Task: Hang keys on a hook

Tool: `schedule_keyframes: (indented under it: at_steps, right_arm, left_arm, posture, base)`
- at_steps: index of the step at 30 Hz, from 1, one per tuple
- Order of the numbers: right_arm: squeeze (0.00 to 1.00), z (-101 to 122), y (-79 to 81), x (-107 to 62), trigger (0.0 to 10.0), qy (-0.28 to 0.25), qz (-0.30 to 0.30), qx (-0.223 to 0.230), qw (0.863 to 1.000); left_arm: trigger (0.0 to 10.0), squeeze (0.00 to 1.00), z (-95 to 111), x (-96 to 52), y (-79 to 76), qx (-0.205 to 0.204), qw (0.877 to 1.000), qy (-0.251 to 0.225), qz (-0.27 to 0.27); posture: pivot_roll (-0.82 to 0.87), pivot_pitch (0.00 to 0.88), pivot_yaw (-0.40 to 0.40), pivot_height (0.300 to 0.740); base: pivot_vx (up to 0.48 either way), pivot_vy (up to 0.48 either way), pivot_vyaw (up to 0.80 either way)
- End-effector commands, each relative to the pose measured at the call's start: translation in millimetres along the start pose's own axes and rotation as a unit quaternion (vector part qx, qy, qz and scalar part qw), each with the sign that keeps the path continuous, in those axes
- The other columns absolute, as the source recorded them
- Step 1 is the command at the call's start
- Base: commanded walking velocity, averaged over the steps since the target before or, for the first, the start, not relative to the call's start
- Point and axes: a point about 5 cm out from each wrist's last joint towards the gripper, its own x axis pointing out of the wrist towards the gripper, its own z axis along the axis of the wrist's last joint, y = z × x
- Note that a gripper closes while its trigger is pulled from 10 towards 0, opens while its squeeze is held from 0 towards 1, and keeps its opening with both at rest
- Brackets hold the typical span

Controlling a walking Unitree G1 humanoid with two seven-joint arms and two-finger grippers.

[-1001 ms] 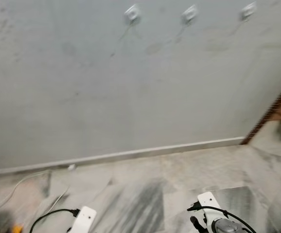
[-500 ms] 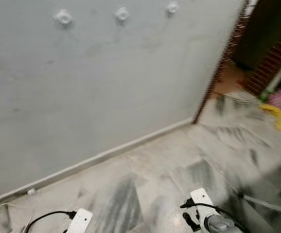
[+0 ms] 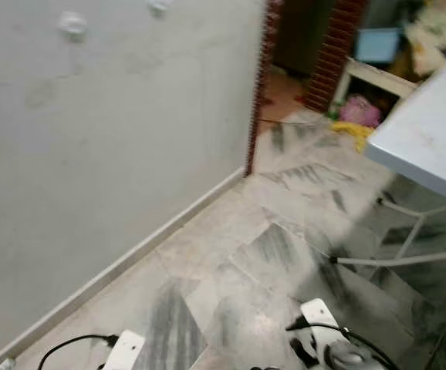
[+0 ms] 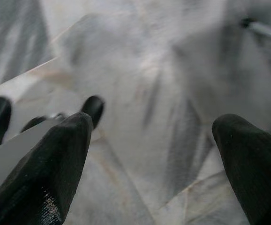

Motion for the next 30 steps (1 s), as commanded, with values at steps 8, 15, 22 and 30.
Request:
schedule_keyframes:
  at_steps: [8, 15, 22, 30]
  right_arm:
    - [0.0, 3, 5.3, 1.1, 10.0, -0.005, 0.006, -0.004, 1.0]
    - [0.0, 2, 11.4, 2.5, 10.0, 0.004, 0.006, 0.118, 0.993]
    - [0.0, 21, 23.3, 6.2, 10.0, -0.026, 0.014, 0.275, 0.961]
    - [0.0, 50, 36.5, 8.0, 10.0, -0.079, 0.055, 0.233, 0.968]
  left_arm:
    - [10.0, 0.0, -7, -1.7, 6.0, -0.002, 1.0, 0.013, 0.011]
    - [10.0, 0.0, -5, -1.6, 8.9, -0.029, 0.999, 0.005, 0.028]
    - [10.0, 0.0, 20, 0.0, 16.5, -0.173, 0.983, -0.043, 0.041]
    - [10.0, 0.0, 84, -1.2, 20.4, -0.167, 0.974, -0.15, 0.022]
  posture:
    - [0.05, 0.062, 0.008, 0.74]
    - [0.05, 0.066, 0.011, 0.74]
    - [0.05, 0.076, 0.019, 0.74]
    - [0.05, 0.076, 0.026, 0.74]
  base:
    - [0.0, 0.0, -0.18]
    - [0.0, 0.0, 0.0]
    - [0.0, 0.0, 0.0]
    - [0.0, 0.0, 0.0]
